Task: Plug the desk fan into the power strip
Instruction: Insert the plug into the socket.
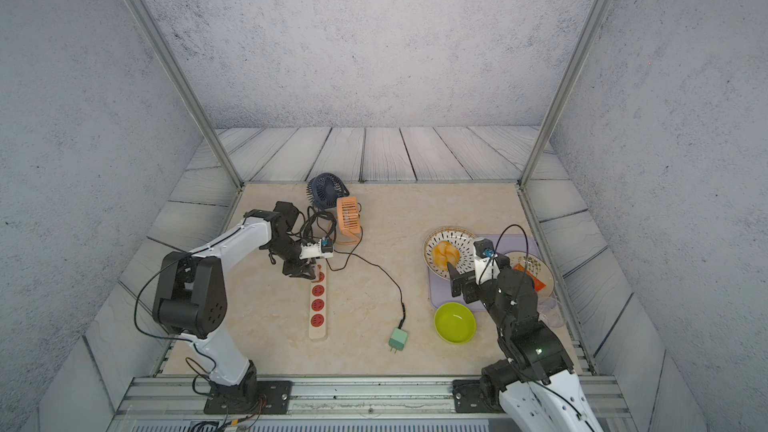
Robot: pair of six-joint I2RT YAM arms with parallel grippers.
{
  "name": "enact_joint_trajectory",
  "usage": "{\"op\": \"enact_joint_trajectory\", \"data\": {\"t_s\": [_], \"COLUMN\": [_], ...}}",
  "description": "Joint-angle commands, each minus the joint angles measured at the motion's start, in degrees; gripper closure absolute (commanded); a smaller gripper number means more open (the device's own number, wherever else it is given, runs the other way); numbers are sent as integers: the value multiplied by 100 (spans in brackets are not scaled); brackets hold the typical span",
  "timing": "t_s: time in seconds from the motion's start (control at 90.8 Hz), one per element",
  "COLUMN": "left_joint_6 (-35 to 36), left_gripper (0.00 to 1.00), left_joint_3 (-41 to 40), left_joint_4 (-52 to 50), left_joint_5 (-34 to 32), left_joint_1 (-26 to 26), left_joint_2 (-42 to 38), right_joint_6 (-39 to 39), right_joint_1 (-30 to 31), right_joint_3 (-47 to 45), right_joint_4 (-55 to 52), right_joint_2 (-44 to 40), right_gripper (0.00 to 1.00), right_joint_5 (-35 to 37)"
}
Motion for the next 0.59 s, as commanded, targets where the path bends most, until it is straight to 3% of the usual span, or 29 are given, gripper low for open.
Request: {"op": "enact_joint_trajectory", "data": {"t_s": [0.0, 0.264, 0.583], "left_joint_6": [-117, -702, -673], "left_gripper": [100, 100, 100], "left_joint_3": [31, 461, 196], "left_joint_4": [-99, -573, -557], "left_joint_5": [-359, -1862, -2043], "left_joint_1": [-209, -846, -697], "left_joint_2": [304, 1150, 1197], "right_joint_6": [-51, -44, -43], "right_joint_1": [-14, -14, -18], "right_joint_3": [-39, -35, -68], "right_joint_4": [25, 17, 51], "right_joint_2": [-21, -26, -31], "right_gripper": [1, 1, 1], "right_joint_5": [49, 58, 83]}}
